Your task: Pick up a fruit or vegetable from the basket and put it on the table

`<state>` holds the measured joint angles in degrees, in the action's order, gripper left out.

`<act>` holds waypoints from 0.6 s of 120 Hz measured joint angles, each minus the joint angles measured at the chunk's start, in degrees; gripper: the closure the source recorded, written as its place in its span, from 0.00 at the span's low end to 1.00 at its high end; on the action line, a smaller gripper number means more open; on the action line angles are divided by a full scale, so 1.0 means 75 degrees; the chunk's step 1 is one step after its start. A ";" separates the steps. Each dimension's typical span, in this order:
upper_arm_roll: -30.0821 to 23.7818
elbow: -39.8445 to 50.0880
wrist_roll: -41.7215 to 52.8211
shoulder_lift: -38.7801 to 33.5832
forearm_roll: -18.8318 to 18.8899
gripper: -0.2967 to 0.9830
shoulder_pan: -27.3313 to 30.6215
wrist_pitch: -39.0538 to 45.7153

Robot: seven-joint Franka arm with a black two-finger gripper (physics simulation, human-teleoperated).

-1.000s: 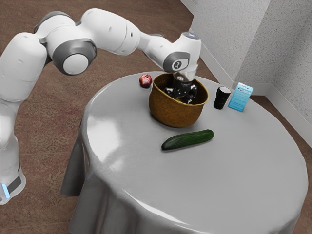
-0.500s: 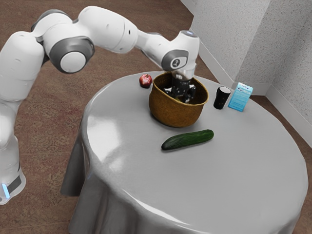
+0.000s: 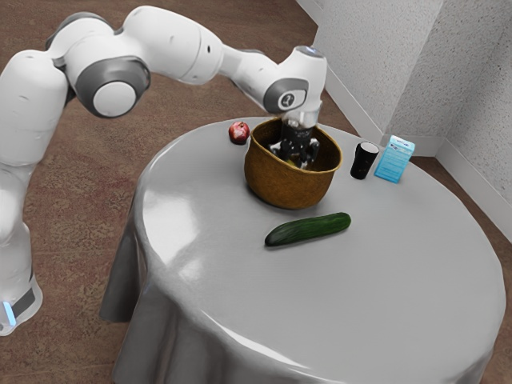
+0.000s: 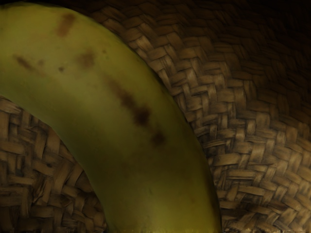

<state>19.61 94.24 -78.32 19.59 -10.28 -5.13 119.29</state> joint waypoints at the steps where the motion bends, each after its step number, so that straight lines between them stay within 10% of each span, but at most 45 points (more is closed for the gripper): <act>1: 0.0001 0.0001 -0.0001 -0.0004 0.0002 0.64 -0.0006 -0.0001; 34: 0.0180 -0.0019 -0.0101 -0.0542 0.0558 0.63 -0.0504 -0.0049; 72: 0.0059 -0.1520 -0.0555 -0.1327 0.2345 0.63 -0.1164 -0.0895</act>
<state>20.05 82.84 -82.49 9.63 7.31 -13.86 112.57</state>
